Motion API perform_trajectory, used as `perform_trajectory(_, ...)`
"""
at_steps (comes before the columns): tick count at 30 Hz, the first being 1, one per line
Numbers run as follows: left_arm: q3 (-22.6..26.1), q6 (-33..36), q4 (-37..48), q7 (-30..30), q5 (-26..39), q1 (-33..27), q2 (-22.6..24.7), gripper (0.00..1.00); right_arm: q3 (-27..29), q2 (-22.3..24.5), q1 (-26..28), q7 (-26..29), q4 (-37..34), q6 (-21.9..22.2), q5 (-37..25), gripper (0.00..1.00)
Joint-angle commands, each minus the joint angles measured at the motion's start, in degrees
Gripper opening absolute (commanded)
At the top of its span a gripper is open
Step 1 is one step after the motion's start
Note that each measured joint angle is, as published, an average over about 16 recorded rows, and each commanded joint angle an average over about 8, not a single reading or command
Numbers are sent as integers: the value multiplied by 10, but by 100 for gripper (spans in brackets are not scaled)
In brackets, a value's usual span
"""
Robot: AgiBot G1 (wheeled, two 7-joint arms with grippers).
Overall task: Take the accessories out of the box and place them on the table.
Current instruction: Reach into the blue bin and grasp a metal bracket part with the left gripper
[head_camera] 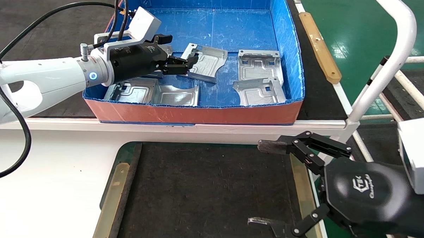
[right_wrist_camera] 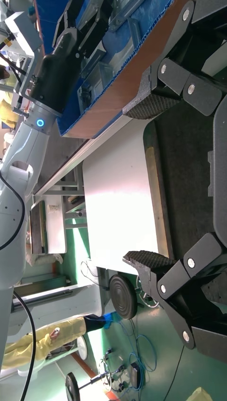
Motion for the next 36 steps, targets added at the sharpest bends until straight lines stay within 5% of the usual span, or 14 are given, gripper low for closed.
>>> perform_trajectory(1,-1,-1,3,3,-1,-1,1,100,0,0,0,0,0,0,0,100)
perform_trajectory(15,5,-5,12,-3,8,-5,8,100,0,0,0,0,0,0,0,100)
perform_trajectory(17,5,-5,12,-3,8,-5,9,89,0,0,0,0,0,0,0,100)
perform_trajectory(20,6,-5,13,-3,9,-5,9,51,0,0,0,0,0,0,0,98)
perform_trajectory(24,6,-5,13,-3,9,-5,9,4,0,0,0,0,0,0,0,53)
perform_trajectory(28,6,-5,13,-3,9,-5,9,0,0,0,0,0,0,0,0,5)
perform_trajectory(36,6,-5,13,-4,8,-5,8,0,0,0,0,0,0,0,0,0)
